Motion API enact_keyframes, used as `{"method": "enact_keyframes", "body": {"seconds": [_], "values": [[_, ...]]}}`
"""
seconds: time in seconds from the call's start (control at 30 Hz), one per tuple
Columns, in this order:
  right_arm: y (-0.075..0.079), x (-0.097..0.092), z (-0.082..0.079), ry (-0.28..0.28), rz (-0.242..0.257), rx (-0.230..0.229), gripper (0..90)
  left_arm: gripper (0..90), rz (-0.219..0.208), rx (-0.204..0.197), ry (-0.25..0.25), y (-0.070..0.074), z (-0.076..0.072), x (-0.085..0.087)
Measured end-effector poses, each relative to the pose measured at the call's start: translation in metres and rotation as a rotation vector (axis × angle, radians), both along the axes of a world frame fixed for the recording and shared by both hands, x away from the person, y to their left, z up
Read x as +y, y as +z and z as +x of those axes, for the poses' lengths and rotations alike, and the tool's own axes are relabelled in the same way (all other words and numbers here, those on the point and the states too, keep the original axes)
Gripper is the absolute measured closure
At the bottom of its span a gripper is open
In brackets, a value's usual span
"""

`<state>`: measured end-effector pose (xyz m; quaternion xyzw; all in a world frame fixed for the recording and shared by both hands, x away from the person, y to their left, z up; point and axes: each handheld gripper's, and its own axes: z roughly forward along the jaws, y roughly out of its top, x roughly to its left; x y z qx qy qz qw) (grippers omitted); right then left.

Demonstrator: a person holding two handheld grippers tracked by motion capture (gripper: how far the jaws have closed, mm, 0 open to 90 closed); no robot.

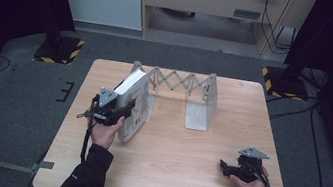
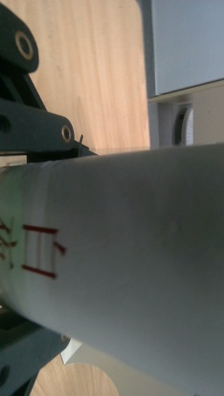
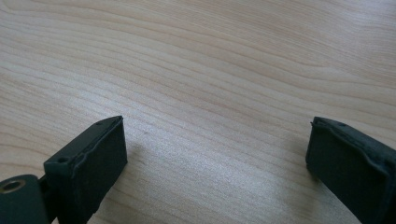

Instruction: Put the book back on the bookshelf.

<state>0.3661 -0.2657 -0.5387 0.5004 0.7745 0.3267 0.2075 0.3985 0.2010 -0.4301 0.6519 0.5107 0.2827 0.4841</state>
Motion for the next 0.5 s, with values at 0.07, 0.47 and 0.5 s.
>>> {"method": "enact_keyframes", "body": {"seconds": [0.07, 0.47, 0.5], "values": [[0.0, 0.0, 0.0, 0.0, 0.0, 0.0, 5.7, 51.7, -0.012, 0.014, 0.001, -0.003, -0.003, 0.003], [0.0, 0.0, 0.0, 0.001, 0.001, 0.0, 5.6, 51.5, -0.004, -0.01, 0.029, -0.015, -0.01, -0.004], [0.0, 0.0, 0.0, 0.0, 0.0, 0.0, 5.6, 51.6, -0.002, -0.013, 0.033, -0.015, -0.009, -0.005]]}}
